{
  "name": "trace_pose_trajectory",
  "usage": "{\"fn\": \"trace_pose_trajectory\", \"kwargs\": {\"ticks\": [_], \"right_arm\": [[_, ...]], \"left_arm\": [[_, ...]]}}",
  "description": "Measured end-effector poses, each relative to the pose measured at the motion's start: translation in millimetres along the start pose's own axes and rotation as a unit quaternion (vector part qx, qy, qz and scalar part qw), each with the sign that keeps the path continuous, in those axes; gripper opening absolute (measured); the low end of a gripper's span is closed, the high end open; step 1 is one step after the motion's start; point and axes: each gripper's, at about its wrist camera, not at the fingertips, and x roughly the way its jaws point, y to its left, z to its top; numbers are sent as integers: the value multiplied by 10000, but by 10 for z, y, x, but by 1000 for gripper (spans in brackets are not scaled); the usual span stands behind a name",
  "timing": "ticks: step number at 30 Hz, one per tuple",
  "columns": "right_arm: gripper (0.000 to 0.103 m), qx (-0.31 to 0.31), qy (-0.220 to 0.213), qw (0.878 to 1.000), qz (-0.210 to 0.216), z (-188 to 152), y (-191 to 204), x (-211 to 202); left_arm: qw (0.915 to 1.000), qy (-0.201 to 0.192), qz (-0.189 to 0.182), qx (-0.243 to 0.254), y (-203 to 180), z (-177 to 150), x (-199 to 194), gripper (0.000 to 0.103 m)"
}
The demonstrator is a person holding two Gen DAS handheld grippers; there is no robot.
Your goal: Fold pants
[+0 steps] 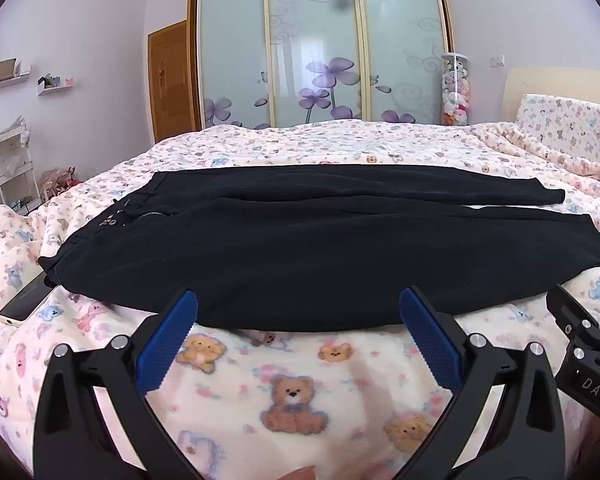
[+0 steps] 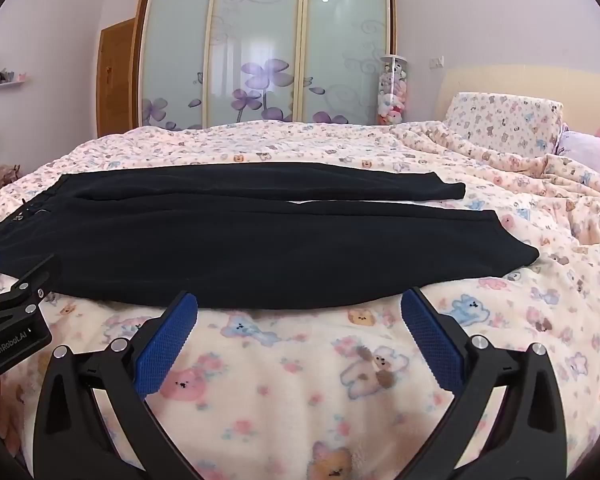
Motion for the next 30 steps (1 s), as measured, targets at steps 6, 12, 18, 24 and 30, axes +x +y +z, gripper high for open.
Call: {"fn": "trace_pose_trajectory", "kwargs": {"ticks": [6, 12, 18, 24, 30], "right_arm": [[102, -6, -3, 10000, 5, -6, -1, 5], [102, 5, 4, 10000, 4, -13, -3, 8], [102, 7, 9, 10000, 4, -17, 3, 9], [102, 6, 10, 10000, 1, -22, 8, 9], [102, 6, 11, 10000, 0, -27, 12, 10]], "left_arm": [[10000, -27, -1, 12, -2, -1, -5, 101], [10000, -27, -13, 11, 0, -1, -4, 101], [10000, -27, -15, 9, 0, -1, -4, 101], [10000, -28, -16, 7, 1, -1, -5, 101], [10000, -25, -17, 5, 1, -1, -4, 101]]}}
